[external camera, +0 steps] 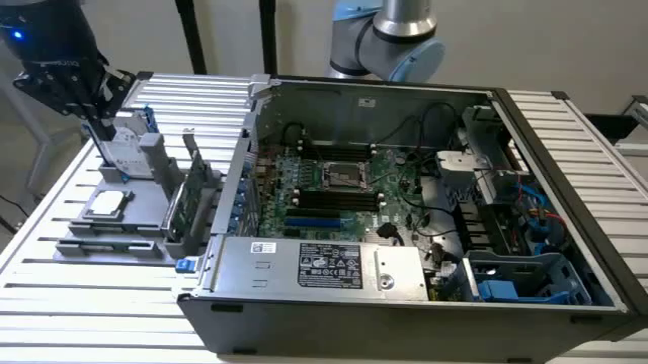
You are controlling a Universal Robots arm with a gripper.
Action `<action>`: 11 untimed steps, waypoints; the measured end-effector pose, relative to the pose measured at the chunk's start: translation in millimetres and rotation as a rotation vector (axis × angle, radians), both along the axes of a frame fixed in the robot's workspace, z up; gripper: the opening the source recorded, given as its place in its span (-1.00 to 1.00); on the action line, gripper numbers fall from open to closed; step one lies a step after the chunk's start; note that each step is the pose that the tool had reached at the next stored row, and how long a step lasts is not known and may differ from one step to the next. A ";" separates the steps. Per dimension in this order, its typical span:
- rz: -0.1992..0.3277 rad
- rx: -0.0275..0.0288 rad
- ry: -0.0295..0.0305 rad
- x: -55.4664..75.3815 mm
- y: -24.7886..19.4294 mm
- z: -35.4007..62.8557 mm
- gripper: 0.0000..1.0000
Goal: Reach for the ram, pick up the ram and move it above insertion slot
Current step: 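Reach for the ram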
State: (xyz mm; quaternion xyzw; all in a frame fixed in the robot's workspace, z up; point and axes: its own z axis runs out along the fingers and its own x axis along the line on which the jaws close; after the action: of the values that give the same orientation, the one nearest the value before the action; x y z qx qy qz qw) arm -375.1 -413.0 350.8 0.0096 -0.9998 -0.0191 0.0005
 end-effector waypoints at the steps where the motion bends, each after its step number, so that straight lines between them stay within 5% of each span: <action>1: 0.000 0.0000 -0.0001 0.0 0.0 0.0 -0.79; 11: 0.000 0.0000 0.0000 0.0 0.0 0.0 -0.79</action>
State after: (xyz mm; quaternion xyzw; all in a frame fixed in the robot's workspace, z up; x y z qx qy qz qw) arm -375.1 -413.0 350.8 0.0095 -0.9998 -0.0191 0.0005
